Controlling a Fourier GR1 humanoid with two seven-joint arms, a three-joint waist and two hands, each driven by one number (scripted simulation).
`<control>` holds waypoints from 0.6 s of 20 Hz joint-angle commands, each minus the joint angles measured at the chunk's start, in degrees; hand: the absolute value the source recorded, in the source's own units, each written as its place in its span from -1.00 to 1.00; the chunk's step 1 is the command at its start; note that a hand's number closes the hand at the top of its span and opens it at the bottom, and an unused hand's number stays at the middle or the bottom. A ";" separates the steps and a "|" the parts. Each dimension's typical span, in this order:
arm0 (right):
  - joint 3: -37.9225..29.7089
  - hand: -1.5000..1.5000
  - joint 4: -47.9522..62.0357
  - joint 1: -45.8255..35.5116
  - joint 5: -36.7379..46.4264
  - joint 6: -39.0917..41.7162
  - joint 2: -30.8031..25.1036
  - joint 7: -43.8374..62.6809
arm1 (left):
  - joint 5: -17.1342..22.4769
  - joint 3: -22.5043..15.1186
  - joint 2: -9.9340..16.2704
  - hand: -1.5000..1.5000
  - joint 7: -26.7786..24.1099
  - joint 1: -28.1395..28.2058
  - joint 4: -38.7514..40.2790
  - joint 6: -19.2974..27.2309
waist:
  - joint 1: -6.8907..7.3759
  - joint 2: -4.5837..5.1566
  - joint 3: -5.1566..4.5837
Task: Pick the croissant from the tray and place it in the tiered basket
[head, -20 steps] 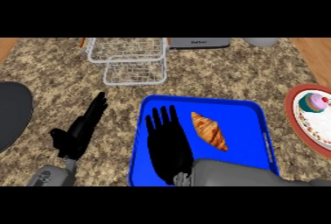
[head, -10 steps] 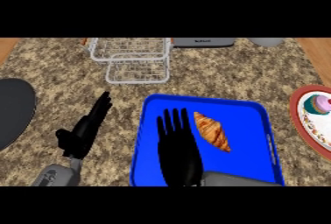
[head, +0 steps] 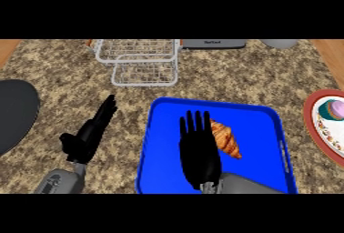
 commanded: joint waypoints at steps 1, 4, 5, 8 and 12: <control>-1.30 -1.00 -2.23 4.49 4.37 0.28 -3.15 4.66 | 0.05 1.10 -0.81 0.00 2.46 -2.79 -0.52 0.03 | -0.23 -0.02 0.03; -3.35 -1.00 1.07 5.80 6.53 1.92 0.81 6.23 | 0.06 1.09 0.22 0.00 2.42 0.27 -2.60 -1.31 | 0.27 -0.03 0.03; -6.67 -1.00 1.56 4.28 5.70 2.83 -0.31 3.51 | 0.21 1.80 0.82 0.00 2.47 0.29 -2.81 -1.80 | 0.36 0.01 0.02; -8.04 -1.00 -1.55 7.97 7.63 4.41 -2.24 1.38 | -1.38 0.52 -0.92 0.00 2.57 1.88 -4.06 -1.32 | 0.26 -0.01 0.02; -10.50 -1.00 3.95 8.68 11.83 2.62 2.17 -2.73 | -2.25 2.90 -2.88 0.00 1.90 -2.35 1.70 -2.11 | 0.25 0.13 0.01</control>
